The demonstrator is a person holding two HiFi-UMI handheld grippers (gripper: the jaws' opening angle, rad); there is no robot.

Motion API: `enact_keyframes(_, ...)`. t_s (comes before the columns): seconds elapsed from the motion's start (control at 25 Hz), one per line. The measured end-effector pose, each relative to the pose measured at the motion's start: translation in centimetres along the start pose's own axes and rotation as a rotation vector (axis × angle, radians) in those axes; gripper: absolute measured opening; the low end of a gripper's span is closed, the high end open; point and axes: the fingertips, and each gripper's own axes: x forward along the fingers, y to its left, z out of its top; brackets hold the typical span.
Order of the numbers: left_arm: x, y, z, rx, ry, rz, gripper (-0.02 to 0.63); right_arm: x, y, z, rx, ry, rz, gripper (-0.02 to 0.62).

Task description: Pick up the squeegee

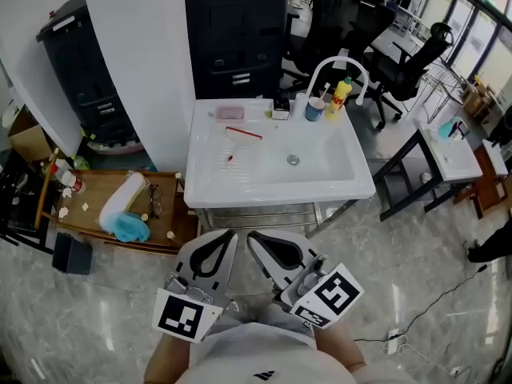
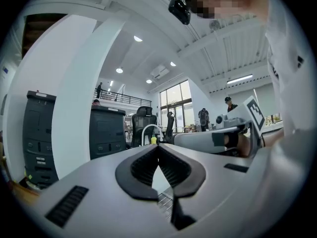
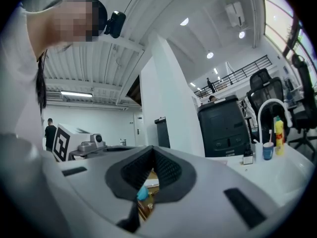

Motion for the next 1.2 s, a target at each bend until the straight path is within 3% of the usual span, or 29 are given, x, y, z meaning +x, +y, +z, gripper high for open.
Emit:
enact_keyframes(0.52,2.0,2.7,-1.6,-0.038,0.015,-0.051,0.012,1.9,-2.3,-1.5,-0.003,0.046,-0.075,0.010)
enact_keyframes(1.2,13.8,6.6,-0.1,-0.028,0.005,0.038,0.012,5.8,-14.4,0.7,-0.013,0.047,0.015,0.011)
